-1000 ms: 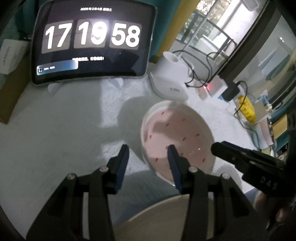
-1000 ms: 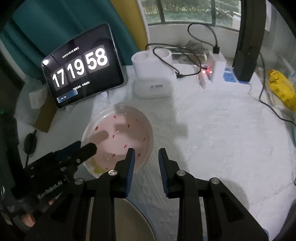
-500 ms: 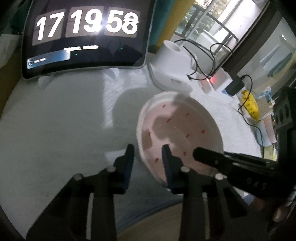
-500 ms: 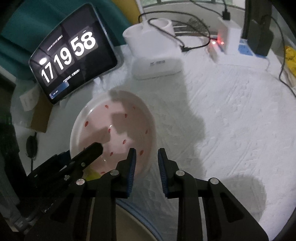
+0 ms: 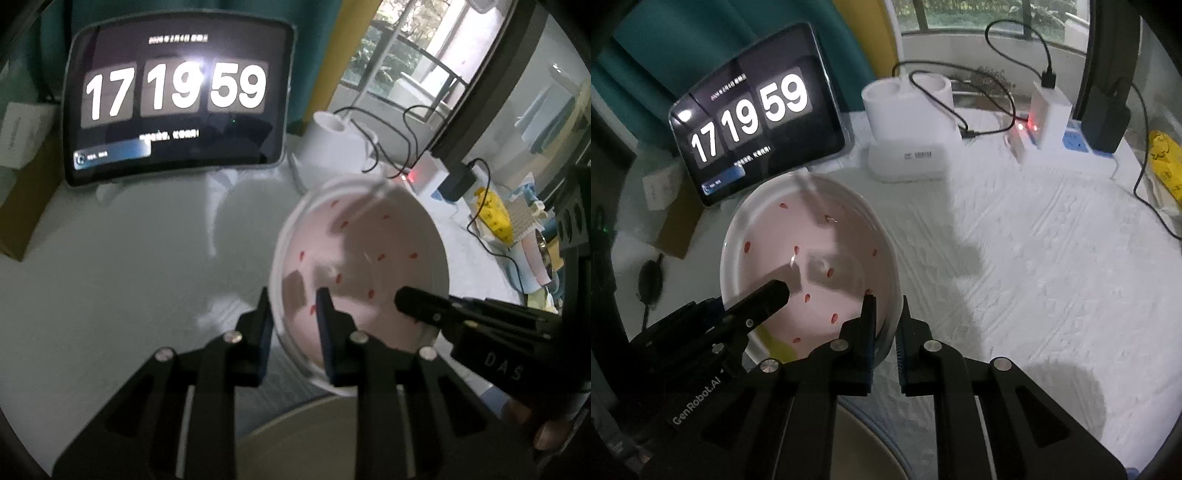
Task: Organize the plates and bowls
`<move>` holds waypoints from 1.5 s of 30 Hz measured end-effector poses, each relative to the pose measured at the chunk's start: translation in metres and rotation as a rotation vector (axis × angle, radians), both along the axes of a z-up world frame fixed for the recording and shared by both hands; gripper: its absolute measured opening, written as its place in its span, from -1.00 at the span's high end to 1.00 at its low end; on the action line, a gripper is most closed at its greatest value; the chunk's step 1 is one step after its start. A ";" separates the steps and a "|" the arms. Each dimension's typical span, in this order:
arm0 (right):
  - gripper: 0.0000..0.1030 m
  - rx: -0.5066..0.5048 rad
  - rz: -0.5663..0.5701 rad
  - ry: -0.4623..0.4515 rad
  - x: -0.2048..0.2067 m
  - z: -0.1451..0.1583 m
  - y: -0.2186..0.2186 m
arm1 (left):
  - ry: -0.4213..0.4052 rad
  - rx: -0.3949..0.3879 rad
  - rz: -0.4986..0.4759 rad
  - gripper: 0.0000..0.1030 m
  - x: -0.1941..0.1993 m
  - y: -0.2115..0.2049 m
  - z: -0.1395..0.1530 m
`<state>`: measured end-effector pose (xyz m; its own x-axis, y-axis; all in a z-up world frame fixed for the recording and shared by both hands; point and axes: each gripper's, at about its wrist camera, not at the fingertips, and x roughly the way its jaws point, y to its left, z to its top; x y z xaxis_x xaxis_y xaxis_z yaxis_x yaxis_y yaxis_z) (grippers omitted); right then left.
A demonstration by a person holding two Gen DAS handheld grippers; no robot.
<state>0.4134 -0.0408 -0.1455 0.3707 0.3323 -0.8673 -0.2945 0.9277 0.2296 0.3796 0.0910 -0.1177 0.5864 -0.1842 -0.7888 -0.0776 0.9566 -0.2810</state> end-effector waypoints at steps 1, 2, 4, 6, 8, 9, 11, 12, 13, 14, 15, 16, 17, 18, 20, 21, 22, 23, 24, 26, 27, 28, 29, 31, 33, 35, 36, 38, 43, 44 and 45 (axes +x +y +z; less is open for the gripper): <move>0.80 0.003 -0.001 -0.013 -0.002 0.004 -0.002 | -0.007 0.002 0.000 0.56 -0.002 -0.001 0.003; 0.81 0.006 -0.002 -0.023 -0.004 0.008 -0.003 | -0.017 0.007 0.000 0.56 -0.004 -0.002 0.006; 0.81 0.012 -0.001 -0.041 -0.008 0.014 -0.002 | -0.041 0.014 0.002 0.56 -0.009 -0.005 0.013; 0.81 0.021 0.001 -0.056 -0.013 0.021 -0.004 | -0.062 0.024 0.001 0.56 -0.015 -0.008 0.021; 0.81 0.026 0.001 -0.075 -0.019 0.029 -0.007 | -0.076 0.033 -0.003 0.56 -0.019 -0.012 0.027; 0.81 0.027 0.001 -0.082 -0.022 0.031 -0.008 | -0.081 0.039 -0.006 0.56 -0.021 -0.015 0.030; 0.81 0.033 -0.001 -0.093 -0.027 0.037 -0.012 | -0.096 0.046 -0.013 0.56 -0.027 -0.019 0.036; 0.81 0.039 -0.003 -0.097 -0.030 0.039 -0.014 | -0.101 0.045 -0.015 0.56 -0.030 -0.021 0.039; 0.81 0.042 -0.005 -0.100 -0.033 0.041 -0.016 | -0.106 0.044 -0.018 0.56 -0.034 -0.022 0.041; 0.81 0.046 -0.008 -0.105 -0.036 0.043 -0.019 | -0.112 0.046 -0.022 0.56 -0.036 -0.025 0.044; 0.81 0.048 -0.011 -0.109 -0.039 0.045 -0.022 | -0.117 0.048 -0.025 0.56 -0.039 -0.028 0.046; 0.81 0.050 -0.013 -0.114 -0.043 0.047 -0.026 | -0.120 0.050 -0.029 0.56 -0.041 -0.031 0.047; 0.81 0.052 -0.015 -0.117 -0.046 0.049 -0.028 | -0.125 0.050 -0.034 0.56 -0.043 -0.034 0.049; 0.81 0.056 -0.020 -0.122 -0.050 0.051 -0.033 | -0.131 0.051 -0.039 0.56 -0.046 -0.037 0.052; 0.81 0.059 -0.027 -0.129 -0.056 0.054 -0.038 | -0.140 0.054 -0.052 0.56 -0.052 -0.045 0.055; 0.81 0.061 -0.035 -0.134 -0.060 0.057 -0.043 | -0.144 0.056 -0.056 0.56 -0.055 -0.049 0.057; 0.80 0.061 -0.040 -0.142 -0.065 0.059 -0.047 | -0.150 0.058 -0.061 0.56 -0.057 -0.053 0.059; 0.80 0.060 -0.043 -0.147 -0.067 0.061 -0.050 | -0.154 0.059 -0.064 0.56 -0.060 -0.056 0.061; 0.80 0.060 -0.047 -0.154 -0.071 0.063 -0.054 | -0.158 0.058 -0.070 0.56 -0.062 -0.060 0.063; 0.80 0.063 -0.056 -0.164 -0.078 0.066 -0.063 | -0.167 0.059 -0.081 0.56 -0.066 -0.067 0.065; 0.80 0.065 -0.060 -0.168 -0.081 0.067 -0.067 | -0.169 0.061 -0.086 0.56 -0.068 -0.071 0.067; 0.80 0.066 -0.063 -0.170 -0.083 0.068 -0.070 | -0.171 0.063 -0.092 0.56 -0.070 -0.075 0.068; 0.80 0.066 -0.068 -0.174 -0.086 0.069 -0.074 | -0.174 0.064 -0.096 0.56 -0.073 -0.079 0.069; 0.80 0.069 -0.076 -0.180 -0.092 0.071 -0.082 | -0.181 0.066 -0.106 0.56 -0.078 -0.086 0.072; 0.80 0.072 -0.087 -0.186 -0.099 0.072 -0.091 | -0.186 0.068 -0.116 0.56 -0.082 -0.093 0.073; 0.80 0.073 -0.092 -0.190 -0.104 0.074 -0.097 | -0.188 0.070 -0.127 0.56 -0.086 -0.100 0.075; 0.80 0.074 -0.097 -0.191 -0.107 0.074 -0.101 | -0.187 0.069 -0.133 0.56 -0.089 -0.104 0.075; 0.80 0.076 -0.109 -0.192 -0.114 0.075 -0.109 | -0.188 0.070 -0.147 0.56 -0.093 -0.112 0.076; 0.80 0.072 -0.139 -0.200 -0.131 0.075 -0.128 | -0.175 0.075 -0.186 0.56 -0.104 -0.136 0.073; 0.80 0.069 -0.144 -0.200 -0.133 0.074 -0.131 | -0.171 0.076 -0.194 0.56 -0.106 -0.142 0.072; 0.80 0.061 -0.152 -0.201 -0.137 0.073 -0.135 | -0.169 0.079 -0.200 0.56 -0.107 -0.146 0.070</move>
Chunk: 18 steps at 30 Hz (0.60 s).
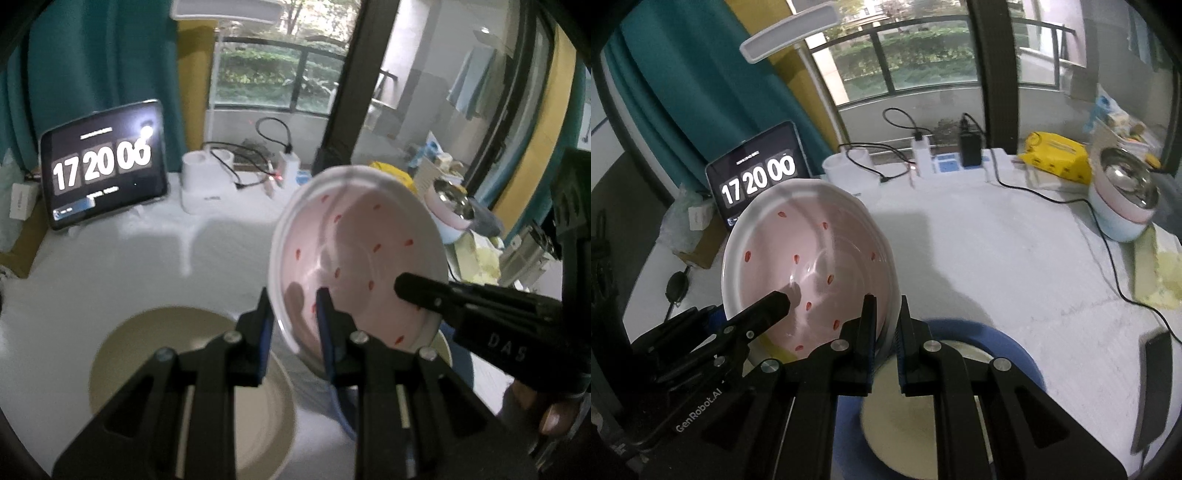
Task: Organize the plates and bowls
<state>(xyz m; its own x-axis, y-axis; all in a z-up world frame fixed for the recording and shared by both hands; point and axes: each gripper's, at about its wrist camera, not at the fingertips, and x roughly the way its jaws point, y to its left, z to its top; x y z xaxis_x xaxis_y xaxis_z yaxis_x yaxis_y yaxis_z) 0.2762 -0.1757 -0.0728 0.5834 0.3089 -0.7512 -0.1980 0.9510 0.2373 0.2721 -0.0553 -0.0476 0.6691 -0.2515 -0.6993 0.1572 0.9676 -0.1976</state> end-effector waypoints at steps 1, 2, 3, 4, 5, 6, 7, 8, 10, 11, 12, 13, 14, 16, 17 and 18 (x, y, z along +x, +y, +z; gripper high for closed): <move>0.80 -0.006 -0.008 -0.001 -0.004 -0.002 -0.005 | 0.003 0.003 -0.005 0.56 -0.002 -0.005 -0.001; 0.80 -0.005 -0.015 0.001 -0.008 -0.003 -0.010 | 0.008 0.003 -0.013 0.56 -0.004 -0.010 -0.003; 0.80 -0.002 -0.022 0.003 -0.011 -0.005 -0.015 | 0.013 0.005 -0.021 0.56 -0.006 -0.015 -0.006; 0.80 0.002 -0.030 0.008 -0.014 -0.007 -0.021 | 0.018 0.006 -0.029 0.56 -0.008 -0.020 -0.008; 0.80 0.003 -0.034 0.010 -0.016 -0.009 -0.024 | 0.025 0.006 -0.037 0.56 -0.010 -0.024 -0.010; 0.80 0.003 -0.040 0.013 -0.020 -0.011 -0.029 | 0.029 0.008 -0.044 0.56 -0.013 -0.030 -0.011; 0.80 0.001 -0.045 0.017 -0.023 -0.013 -0.034 | 0.032 0.011 -0.050 0.56 -0.015 -0.034 -0.013; 0.80 0.001 -0.049 0.020 -0.025 -0.015 -0.037 | 0.035 0.017 -0.057 0.56 -0.017 -0.039 -0.015; 0.80 -0.002 -0.060 0.030 -0.031 -0.020 -0.045 | 0.045 0.027 -0.066 0.56 -0.020 -0.047 -0.020; 0.80 -0.003 -0.064 0.033 -0.033 -0.022 -0.049 | 0.052 0.033 -0.072 0.56 -0.022 -0.052 -0.024; 0.80 -0.002 -0.070 0.037 -0.036 -0.025 -0.053 | 0.058 0.038 -0.076 0.56 -0.024 -0.055 -0.026; 0.80 -0.003 -0.072 0.040 -0.038 -0.027 -0.056 | 0.065 0.042 -0.080 0.56 -0.025 -0.058 -0.029; 0.80 -0.005 -0.075 0.042 -0.041 -0.030 -0.058 | 0.071 0.047 -0.085 0.56 -0.026 -0.061 -0.032; 0.80 -0.004 -0.079 0.052 -0.045 -0.035 -0.063 | 0.082 0.059 -0.092 0.56 -0.030 -0.066 -0.037; 0.80 -0.007 -0.078 0.055 -0.047 -0.038 -0.066 | 0.086 0.065 -0.096 0.56 -0.031 -0.069 -0.039; 0.80 -0.006 -0.079 0.060 -0.048 -0.040 -0.067 | 0.090 0.071 -0.099 0.56 -0.033 -0.071 -0.041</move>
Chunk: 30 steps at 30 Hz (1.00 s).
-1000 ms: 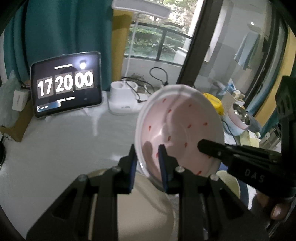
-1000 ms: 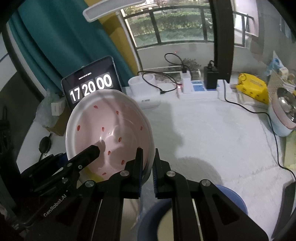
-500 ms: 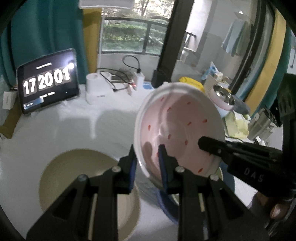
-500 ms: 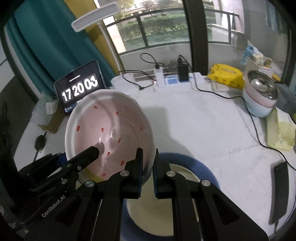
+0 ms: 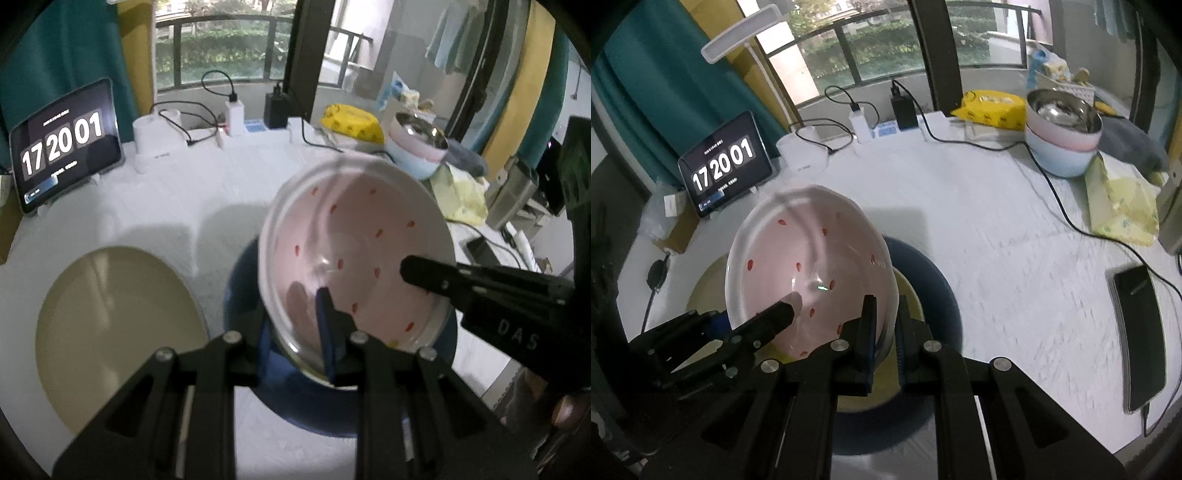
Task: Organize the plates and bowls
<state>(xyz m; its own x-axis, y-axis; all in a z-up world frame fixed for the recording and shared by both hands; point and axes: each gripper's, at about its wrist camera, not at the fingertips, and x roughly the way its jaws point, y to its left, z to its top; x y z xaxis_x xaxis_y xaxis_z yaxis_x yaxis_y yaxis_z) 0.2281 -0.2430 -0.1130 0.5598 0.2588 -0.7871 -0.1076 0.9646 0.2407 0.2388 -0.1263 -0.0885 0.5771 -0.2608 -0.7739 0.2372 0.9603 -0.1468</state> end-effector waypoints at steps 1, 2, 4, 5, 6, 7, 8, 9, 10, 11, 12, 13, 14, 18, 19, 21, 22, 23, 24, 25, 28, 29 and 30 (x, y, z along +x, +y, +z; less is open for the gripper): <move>0.80 0.002 -0.001 0.005 -0.001 -0.002 -0.001 | 0.002 0.008 -0.002 0.56 -0.002 -0.002 -0.002; 0.80 0.006 0.001 0.013 -0.002 -0.005 -0.003 | -0.007 0.028 0.000 0.56 -0.004 -0.005 -0.002; 0.79 0.013 0.004 0.032 -0.003 -0.010 -0.005 | -0.026 0.065 0.001 0.56 -0.007 -0.009 -0.004; 0.78 0.015 0.009 0.032 -0.004 -0.012 -0.005 | -0.036 0.074 0.004 0.56 -0.009 -0.010 -0.005; 0.78 0.017 0.013 0.035 -0.005 -0.013 -0.006 | -0.038 0.079 0.005 0.56 -0.010 -0.011 -0.004; 0.78 0.019 0.014 0.039 -0.005 -0.013 -0.006 | -0.039 0.081 0.006 0.56 -0.011 -0.011 -0.004; 0.76 0.020 0.017 0.042 -0.005 -0.014 -0.006 | -0.040 0.084 0.007 0.56 -0.011 -0.011 -0.004; 0.73 0.023 0.020 0.043 -0.005 -0.014 -0.005 | -0.037 0.087 0.007 0.56 -0.011 -0.011 -0.004; 0.71 0.027 0.021 0.045 -0.005 -0.013 -0.005 | -0.035 0.088 0.007 0.53 -0.011 -0.011 -0.004; 0.67 0.033 0.024 0.047 -0.006 -0.013 -0.005 | -0.035 0.089 0.007 0.52 -0.010 -0.011 -0.004; 0.64 0.036 0.026 0.049 -0.005 -0.013 -0.005 | -0.036 0.096 0.007 0.50 -0.011 -0.012 -0.004; 0.64 0.035 0.030 0.051 -0.006 -0.013 -0.005 | -0.036 0.103 0.008 0.49 -0.011 -0.012 -0.004; 0.63 0.030 0.034 0.054 -0.006 -0.012 -0.005 | -0.031 0.107 0.008 0.49 -0.010 -0.012 -0.005; 0.56 0.007 0.035 0.024 -0.012 -0.009 -0.006 | -0.015 0.110 0.016 0.47 -0.008 -0.010 -0.008; 0.56 -0.035 0.032 -0.001 -0.015 -0.006 -0.003 | -0.022 0.109 0.014 0.46 -0.010 -0.010 -0.007; 0.54 -0.072 0.044 -0.031 -0.021 -0.002 -0.001 | -0.034 0.110 0.014 0.45 -0.012 -0.010 -0.004; 0.54 -0.065 0.053 -0.037 -0.023 0.000 -0.002 | -0.036 0.108 0.013 0.45 -0.012 -0.009 -0.002; 0.54 -0.062 0.058 -0.043 -0.025 0.002 -0.003 | -0.038 0.108 0.015 0.45 -0.012 -0.006 -0.001; 0.54 -0.061 0.055 -0.051 -0.026 0.003 -0.004 | -0.046 0.108 0.022 0.45 -0.013 -0.003 0.001; 0.54 -0.058 0.054 -0.057 -0.026 0.005 -0.006 | -0.054 0.107 0.029 0.45 -0.014 0.000 0.003; 0.54 -0.058 0.038 -0.069 -0.027 0.007 -0.015 | -0.060 0.075 0.055 0.45 -0.014 0.014 0.009; 0.54 -0.056 0.032 -0.072 -0.027 0.009 -0.019 | -0.066 0.067 0.063 0.45 -0.014 0.018 0.011; 0.54 -0.057 0.023 -0.077 -0.027 0.009 -0.023 | -0.073 0.066 0.074 0.45 -0.014 0.022 0.012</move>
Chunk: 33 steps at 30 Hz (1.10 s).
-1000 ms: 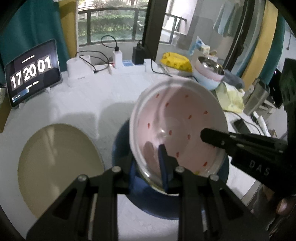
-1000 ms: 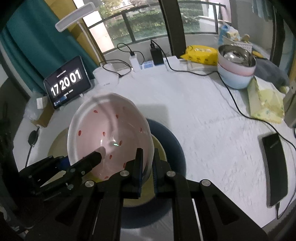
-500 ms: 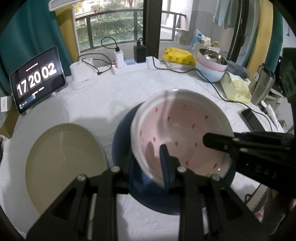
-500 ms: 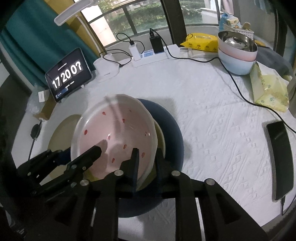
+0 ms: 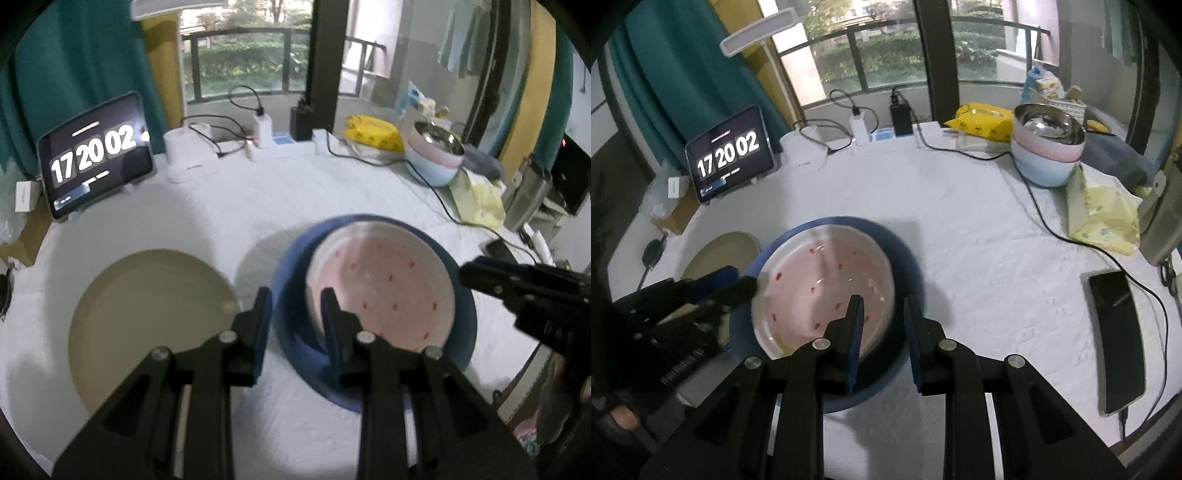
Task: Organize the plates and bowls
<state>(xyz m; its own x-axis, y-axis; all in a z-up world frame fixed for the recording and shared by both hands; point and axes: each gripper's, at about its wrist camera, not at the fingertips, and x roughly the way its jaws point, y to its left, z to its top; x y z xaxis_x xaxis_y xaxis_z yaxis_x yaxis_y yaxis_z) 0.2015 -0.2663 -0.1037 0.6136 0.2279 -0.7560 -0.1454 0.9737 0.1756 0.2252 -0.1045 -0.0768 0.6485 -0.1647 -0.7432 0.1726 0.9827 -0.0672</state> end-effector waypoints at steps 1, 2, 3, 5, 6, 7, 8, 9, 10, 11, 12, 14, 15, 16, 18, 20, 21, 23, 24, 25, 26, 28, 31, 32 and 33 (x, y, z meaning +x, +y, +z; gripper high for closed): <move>0.54 0.001 -0.010 -0.002 0.001 0.000 -0.005 | -0.001 -0.002 0.007 0.44 0.001 0.003 0.000; 0.54 0.006 -0.015 0.001 0.003 0.000 -0.009 | 0.003 -0.009 0.012 0.44 0.004 0.007 -0.001; 0.54 0.010 -0.021 0.003 0.004 -0.001 -0.012 | 0.007 -0.011 0.018 0.44 0.005 0.010 -0.002; 0.54 0.014 -0.029 0.010 0.005 -0.004 -0.019 | 0.006 -0.010 0.029 0.44 0.008 0.014 -0.003; 0.54 0.019 -0.032 0.017 0.006 -0.006 -0.021 | 0.008 -0.009 0.028 0.44 0.009 0.014 -0.004; 0.54 0.023 -0.033 0.023 0.007 -0.007 -0.022 | 0.012 -0.012 0.026 0.44 0.010 0.015 -0.005; 0.54 0.026 -0.032 0.028 0.008 -0.009 -0.023 | 0.017 -0.019 0.016 0.44 0.012 0.016 -0.007; 0.54 0.031 -0.032 0.034 0.009 -0.011 -0.024 | 0.023 -0.018 0.012 0.44 0.012 0.015 -0.009; 0.54 0.039 -0.031 0.040 0.010 -0.014 -0.024 | 0.029 -0.014 0.011 0.44 0.014 0.013 -0.010; 0.54 0.043 -0.029 0.043 0.011 -0.015 -0.023 | 0.032 -0.011 0.009 0.44 0.014 0.012 -0.012; 0.54 0.047 -0.025 0.048 0.012 -0.017 -0.023 | 0.034 -0.004 0.007 0.44 0.015 0.011 -0.013; 0.54 0.058 -0.019 0.054 0.013 -0.019 -0.021 | 0.037 0.011 0.001 0.44 0.016 0.009 -0.016; 0.54 0.059 -0.016 0.057 0.014 -0.020 -0.020 | 0.042 0.019 0.002 0.44 0.017 0.007 -0.017; 0.54 0.058 -0.014 0.061 0.015 -0.021 -0.019 | 0.047 0.023 0.004 0.44 0.018 0.007 -0.019; 0.54 0.060 -0.012 0.074 0.018 -0.025 -0.018 | 0.062 0.040 0.008 0.44 0.020 0.005 -0.023; 0.54 0.061 -0.015 0.086 0.020 -0.030 -0.017 | 0.084 0.042 0.018 0.44 0.024 0.006 -0.029; 0.54 0.063 -0.015 0.094 0.021 -0.033 -0.017 | 0.091 0.038 0.018 0.43 0.025 0.006 -0.031; 0.54 0.065 -0.012 0.103 0.023 -0.038 -0.015 | 0.088 0.049 0.012 0.43 0.025 0.004 -0.034; 0.54 0.065 -0.015 0.098 0.023 -0.038 -0.015 | 0.081 0.056 0.008 0.43 0.024 0.003 -0.034; 0.54 0.069 -0.019 0.102 0.023 -0.038 -0.016 | 0.077 0.061 0.005 0.43 0.024 0.002 -0.035; 0.54 0.075 -0.022 0.105 0.024 -0.038 -0.017 | 0.076 0.067 -0.004 0.43 0.024 0.001 -0.036; 0.52 0.082 -0.021 0.109 0.024 -0.039 -0.017 | 0.086 0.059 -0.008 0.43 0.026 0.002 -0.039; 0.48 0.065 -0.041 0.104 0.024 -0.038 -0.017 | 0.084 0.074 -0.006 0.43 0.027 0.000 -0.039; 0.43 0.048 -0.066 0.098 0.023 -0.038 -0.018 | 0.074 0.084 -0.007 0.43 0.026 -0.002 -0.039; 0.37 0.039 -0.084 0.097 0.023 -0.039 -0.018 | 0.070 0.089 -0.010 0.43 0.025 -0.002 -0.039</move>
